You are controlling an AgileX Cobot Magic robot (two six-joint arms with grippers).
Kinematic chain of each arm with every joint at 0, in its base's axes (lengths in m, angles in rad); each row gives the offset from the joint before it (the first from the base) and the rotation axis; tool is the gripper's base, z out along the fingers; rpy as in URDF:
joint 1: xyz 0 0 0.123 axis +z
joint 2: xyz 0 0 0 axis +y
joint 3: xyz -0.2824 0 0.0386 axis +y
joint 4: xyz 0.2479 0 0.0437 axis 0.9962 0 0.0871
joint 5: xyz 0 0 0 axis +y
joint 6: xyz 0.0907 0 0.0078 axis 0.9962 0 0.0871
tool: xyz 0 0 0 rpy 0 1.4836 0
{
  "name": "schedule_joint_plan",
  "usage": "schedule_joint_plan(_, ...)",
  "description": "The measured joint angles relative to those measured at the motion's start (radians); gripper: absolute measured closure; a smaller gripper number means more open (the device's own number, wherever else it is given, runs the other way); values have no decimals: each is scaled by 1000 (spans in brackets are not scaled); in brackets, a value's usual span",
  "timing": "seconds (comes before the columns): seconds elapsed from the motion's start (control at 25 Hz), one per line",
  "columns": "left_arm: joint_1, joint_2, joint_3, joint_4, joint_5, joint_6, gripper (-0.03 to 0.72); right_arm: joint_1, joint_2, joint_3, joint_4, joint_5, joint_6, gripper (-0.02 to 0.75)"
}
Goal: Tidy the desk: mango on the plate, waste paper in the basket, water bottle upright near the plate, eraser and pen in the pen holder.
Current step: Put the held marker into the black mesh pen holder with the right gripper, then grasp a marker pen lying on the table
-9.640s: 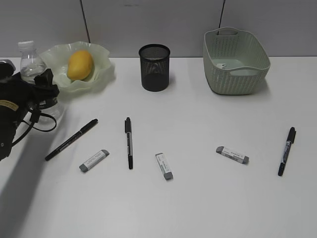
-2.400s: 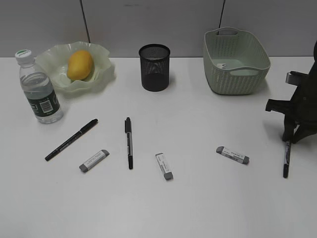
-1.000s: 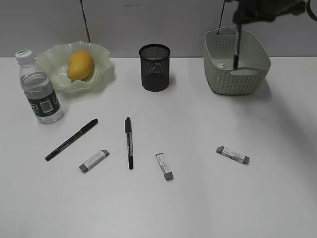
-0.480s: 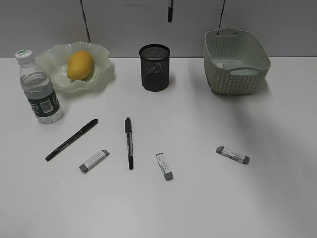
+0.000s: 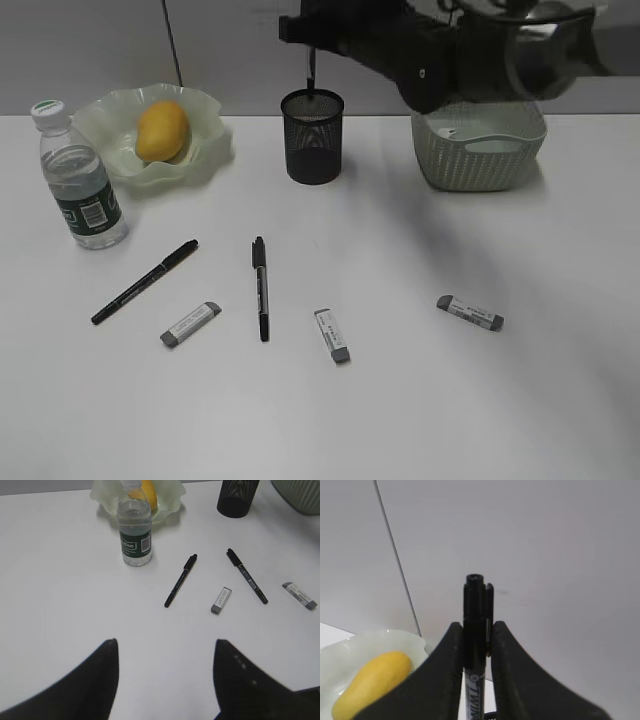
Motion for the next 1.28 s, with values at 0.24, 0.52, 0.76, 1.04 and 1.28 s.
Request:
schedule_joint_plan(0.24,0,0,0,0,0,0,234,0,73,0,0,-42,-3,535)
schedule_joint_plan(0.52,0,0,0,0,0,0,234,0,87,0,0,-42,-6,317)
schedule_joint_plan(0.76,0,0,0,0,0,0,234,0,22,1,0,141,-6,288)
schedule_joint_plan(1.04,0,0,0,0,0,0,234,0,-170,1,-8,720,-6,288)
schedule_joint_plan(1.28,0,0,0,0,0,0,234,0,-289,0,-8,1225,-75,288)
